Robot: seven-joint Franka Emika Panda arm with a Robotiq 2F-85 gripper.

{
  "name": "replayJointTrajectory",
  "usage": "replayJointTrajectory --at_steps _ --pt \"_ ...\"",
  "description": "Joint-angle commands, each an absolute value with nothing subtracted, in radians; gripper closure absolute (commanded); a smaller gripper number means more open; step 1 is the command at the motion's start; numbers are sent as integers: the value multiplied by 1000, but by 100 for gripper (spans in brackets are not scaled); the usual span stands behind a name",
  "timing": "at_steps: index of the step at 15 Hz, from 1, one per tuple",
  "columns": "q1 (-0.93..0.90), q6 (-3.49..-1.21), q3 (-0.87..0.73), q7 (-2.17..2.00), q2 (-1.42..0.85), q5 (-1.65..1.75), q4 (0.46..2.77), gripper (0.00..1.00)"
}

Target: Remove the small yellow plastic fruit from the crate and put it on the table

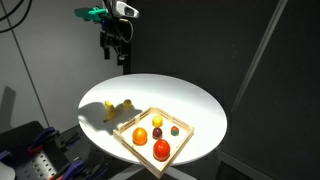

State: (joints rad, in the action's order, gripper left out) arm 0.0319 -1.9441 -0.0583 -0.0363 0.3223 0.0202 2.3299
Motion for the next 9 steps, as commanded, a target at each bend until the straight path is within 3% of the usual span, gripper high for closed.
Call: replayJointTrajectory --at_steps 1,9 --pt "51 -1999 -77 -19 277 -3 2299 0" --pt "78 -2094 -144 150 178 -4 2288 0"
